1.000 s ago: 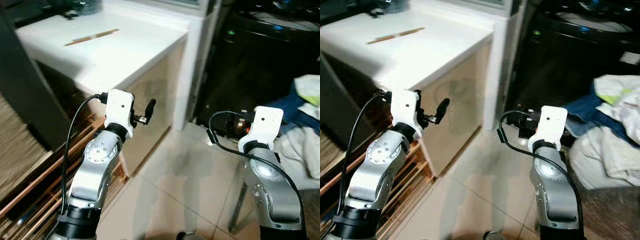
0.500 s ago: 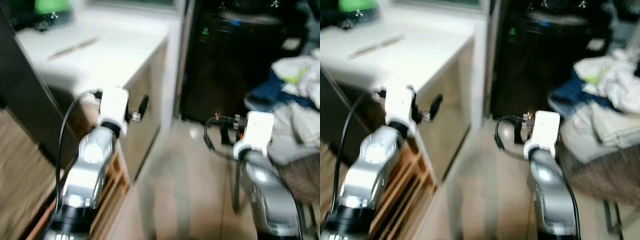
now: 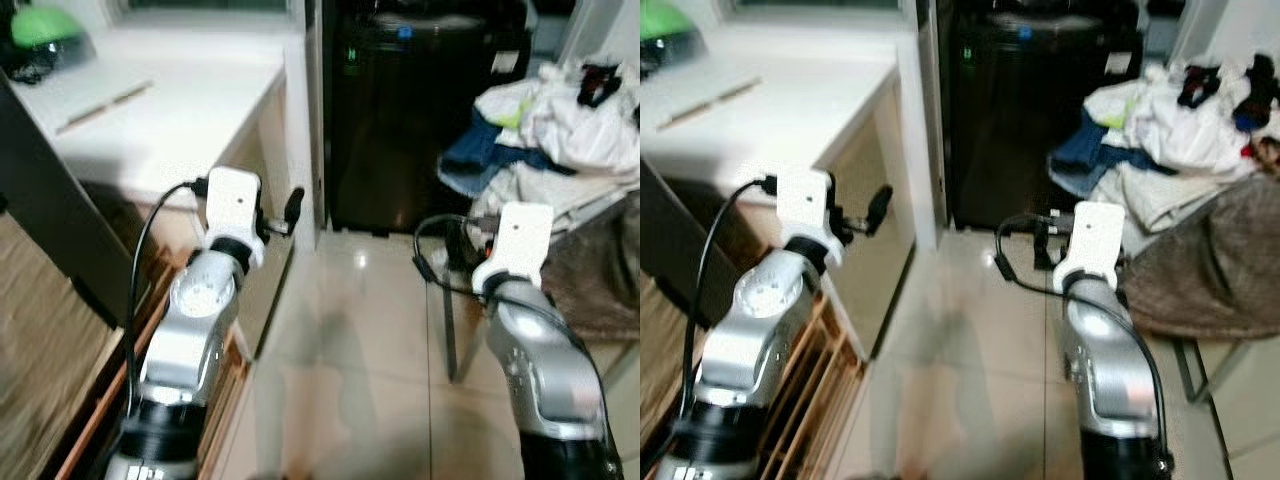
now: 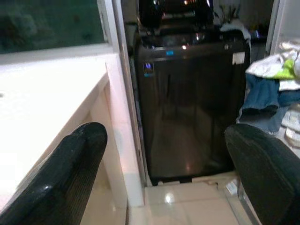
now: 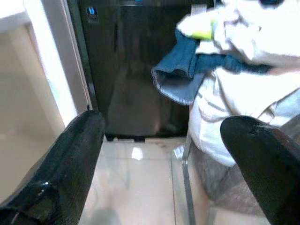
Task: Clothes washing
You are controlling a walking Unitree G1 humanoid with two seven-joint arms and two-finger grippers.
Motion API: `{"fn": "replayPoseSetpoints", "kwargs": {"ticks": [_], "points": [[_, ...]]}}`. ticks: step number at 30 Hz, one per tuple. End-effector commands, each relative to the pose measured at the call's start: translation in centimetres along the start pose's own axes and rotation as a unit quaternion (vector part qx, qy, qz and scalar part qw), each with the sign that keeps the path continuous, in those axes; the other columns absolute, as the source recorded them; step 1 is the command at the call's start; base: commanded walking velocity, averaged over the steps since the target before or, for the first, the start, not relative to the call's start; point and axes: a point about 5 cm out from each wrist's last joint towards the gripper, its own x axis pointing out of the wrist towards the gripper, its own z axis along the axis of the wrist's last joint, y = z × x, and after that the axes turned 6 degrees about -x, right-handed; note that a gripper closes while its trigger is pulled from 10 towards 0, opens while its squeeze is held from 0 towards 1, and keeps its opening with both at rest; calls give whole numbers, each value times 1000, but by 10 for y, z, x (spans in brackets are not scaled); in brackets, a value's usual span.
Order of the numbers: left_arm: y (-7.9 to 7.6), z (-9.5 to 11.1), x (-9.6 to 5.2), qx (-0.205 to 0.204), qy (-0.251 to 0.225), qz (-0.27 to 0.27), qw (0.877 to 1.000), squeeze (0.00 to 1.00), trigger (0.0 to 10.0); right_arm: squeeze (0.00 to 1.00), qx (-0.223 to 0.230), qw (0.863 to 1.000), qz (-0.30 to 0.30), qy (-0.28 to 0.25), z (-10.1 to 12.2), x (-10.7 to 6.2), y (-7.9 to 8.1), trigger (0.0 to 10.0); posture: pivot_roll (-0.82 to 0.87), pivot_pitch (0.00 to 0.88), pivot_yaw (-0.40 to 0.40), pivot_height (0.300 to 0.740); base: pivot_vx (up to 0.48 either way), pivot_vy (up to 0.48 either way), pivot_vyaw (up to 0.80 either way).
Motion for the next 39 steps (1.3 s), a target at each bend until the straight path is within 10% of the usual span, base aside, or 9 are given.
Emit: {"fn": "replayPoseSetpoints", "kwargs": {"ticks": [1,39], "points": [[12,8,-1,4,-10,28,1000,0,10000,0,8,999,35,-30,16,2,13,10000,58,0,-4,740,0,0,0],[4,14,11,4,3,-30,1000,0,10000,0,70,998,-4,3,-3,-11,8,10000,4,0,99,740,329,0,0]]}}
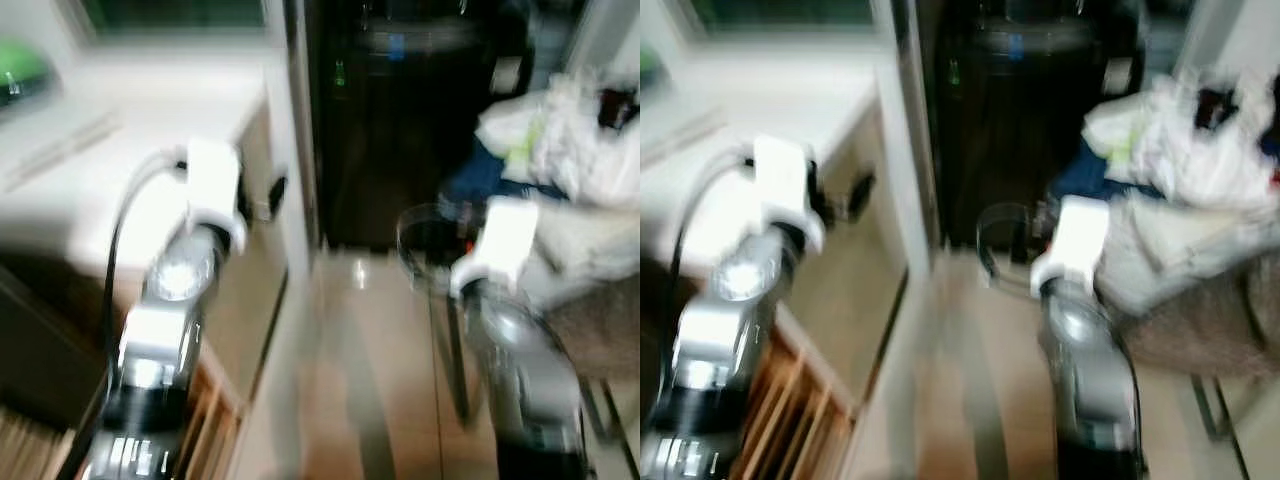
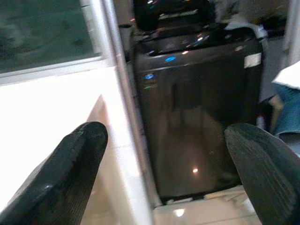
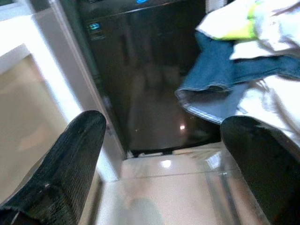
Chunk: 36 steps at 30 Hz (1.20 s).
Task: Clothes washing
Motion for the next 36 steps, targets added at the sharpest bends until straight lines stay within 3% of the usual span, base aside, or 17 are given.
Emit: {"fn": "replayPoseSetpoints", "kwargs": {"ticks": [1,19,36], "points": [[-8,1,2,-4,-4,-16,1000,0,10000,0,-2,1000,-13,-6,1,-3,-7,10000,3,0,98,740,382,0,0],[-5,-13,-10,-8,12,0,1000,0,10000,0,-19,1000,14,-5,2,2,-2,10000,41,0,33,740,383,0,0],[-9,-9,-10,1,3,-9,1000,0,10000,0,-25,1000,1,-20,8,3,-5,10000,37,0,37,740,383,0,0]]}}
